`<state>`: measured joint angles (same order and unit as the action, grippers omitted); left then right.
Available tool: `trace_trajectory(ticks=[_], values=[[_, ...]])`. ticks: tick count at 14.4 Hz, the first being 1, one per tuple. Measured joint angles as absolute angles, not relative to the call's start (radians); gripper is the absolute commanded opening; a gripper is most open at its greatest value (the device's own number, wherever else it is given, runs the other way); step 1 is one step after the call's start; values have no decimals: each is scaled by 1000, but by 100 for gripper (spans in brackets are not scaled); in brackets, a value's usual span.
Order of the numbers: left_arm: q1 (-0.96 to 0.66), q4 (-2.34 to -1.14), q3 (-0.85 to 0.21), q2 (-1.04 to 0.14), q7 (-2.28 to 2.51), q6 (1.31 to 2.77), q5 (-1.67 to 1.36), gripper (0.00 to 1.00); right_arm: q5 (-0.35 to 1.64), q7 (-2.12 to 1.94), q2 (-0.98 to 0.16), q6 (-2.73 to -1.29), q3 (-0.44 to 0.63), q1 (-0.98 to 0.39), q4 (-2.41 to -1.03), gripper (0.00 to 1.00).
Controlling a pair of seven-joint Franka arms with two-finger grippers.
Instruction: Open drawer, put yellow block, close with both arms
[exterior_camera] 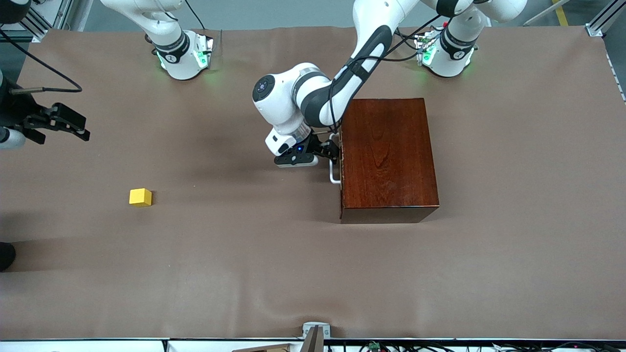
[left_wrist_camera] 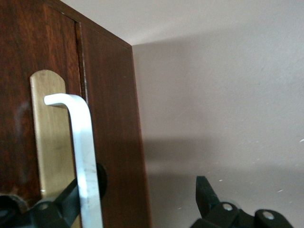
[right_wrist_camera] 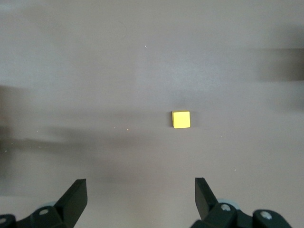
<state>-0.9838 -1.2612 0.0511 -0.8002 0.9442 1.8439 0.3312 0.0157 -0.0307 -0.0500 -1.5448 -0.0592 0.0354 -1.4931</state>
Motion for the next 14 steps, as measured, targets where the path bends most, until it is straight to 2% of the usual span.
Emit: trace_trajectory(ticks=[14], values=[[-1031, -1242, 39, -801, 1267, 2004, 314, 100, 17, -31, -218, -1658, -51, 50, -1498, 100]])
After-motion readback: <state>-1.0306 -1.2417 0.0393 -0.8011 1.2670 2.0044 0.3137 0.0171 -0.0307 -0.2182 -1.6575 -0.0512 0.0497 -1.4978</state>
